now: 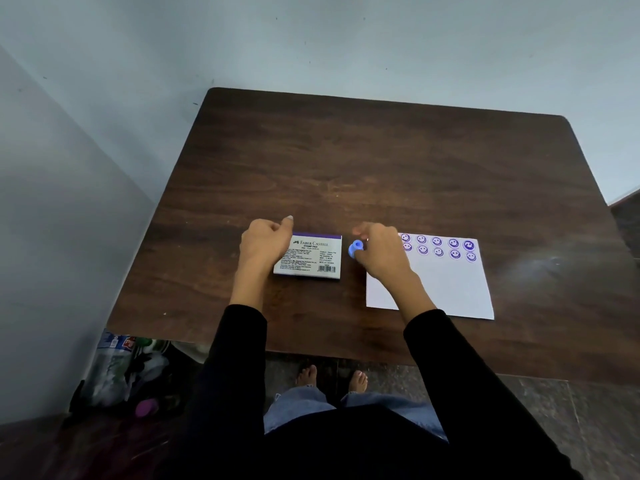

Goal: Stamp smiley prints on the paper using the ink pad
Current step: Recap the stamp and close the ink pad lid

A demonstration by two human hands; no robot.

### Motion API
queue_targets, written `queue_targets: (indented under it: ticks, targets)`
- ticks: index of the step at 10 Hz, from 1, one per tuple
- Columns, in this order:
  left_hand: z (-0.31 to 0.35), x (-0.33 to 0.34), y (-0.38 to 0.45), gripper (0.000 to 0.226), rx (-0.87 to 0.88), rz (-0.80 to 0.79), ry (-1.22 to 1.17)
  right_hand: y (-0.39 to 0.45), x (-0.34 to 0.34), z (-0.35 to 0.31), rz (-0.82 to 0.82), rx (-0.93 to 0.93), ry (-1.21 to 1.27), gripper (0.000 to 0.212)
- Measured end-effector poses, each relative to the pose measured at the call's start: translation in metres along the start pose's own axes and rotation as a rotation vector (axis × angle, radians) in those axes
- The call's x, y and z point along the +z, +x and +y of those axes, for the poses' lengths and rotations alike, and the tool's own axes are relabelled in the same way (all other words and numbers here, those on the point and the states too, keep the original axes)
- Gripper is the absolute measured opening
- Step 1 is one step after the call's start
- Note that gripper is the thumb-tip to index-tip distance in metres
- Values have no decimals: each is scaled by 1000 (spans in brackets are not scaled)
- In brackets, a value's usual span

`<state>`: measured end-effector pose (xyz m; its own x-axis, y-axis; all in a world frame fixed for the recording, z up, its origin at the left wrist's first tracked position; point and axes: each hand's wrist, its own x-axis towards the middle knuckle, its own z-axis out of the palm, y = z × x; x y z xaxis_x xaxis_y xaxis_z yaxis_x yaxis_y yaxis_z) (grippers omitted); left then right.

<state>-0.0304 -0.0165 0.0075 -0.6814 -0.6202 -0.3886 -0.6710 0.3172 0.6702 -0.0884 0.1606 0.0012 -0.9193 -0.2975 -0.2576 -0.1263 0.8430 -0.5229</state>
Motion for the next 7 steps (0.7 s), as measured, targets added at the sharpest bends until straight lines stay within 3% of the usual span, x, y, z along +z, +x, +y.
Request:
queue_targets:
  ticks: [2,4,5,7]
  targets:
    - [11,9,-2,54,52,-18,32,-3,4,-1,-13,16,-44,11]
    - [20,19,-10,40,134,-61,64,-5,3,1,-41,18,-26,10]
    - [24,26,-17,36,206,-25,123,-7,-1,6,-42,38,13,36]
    - [29,48,-35,29,403,153,91,-11,2,15,322,41,166,35]
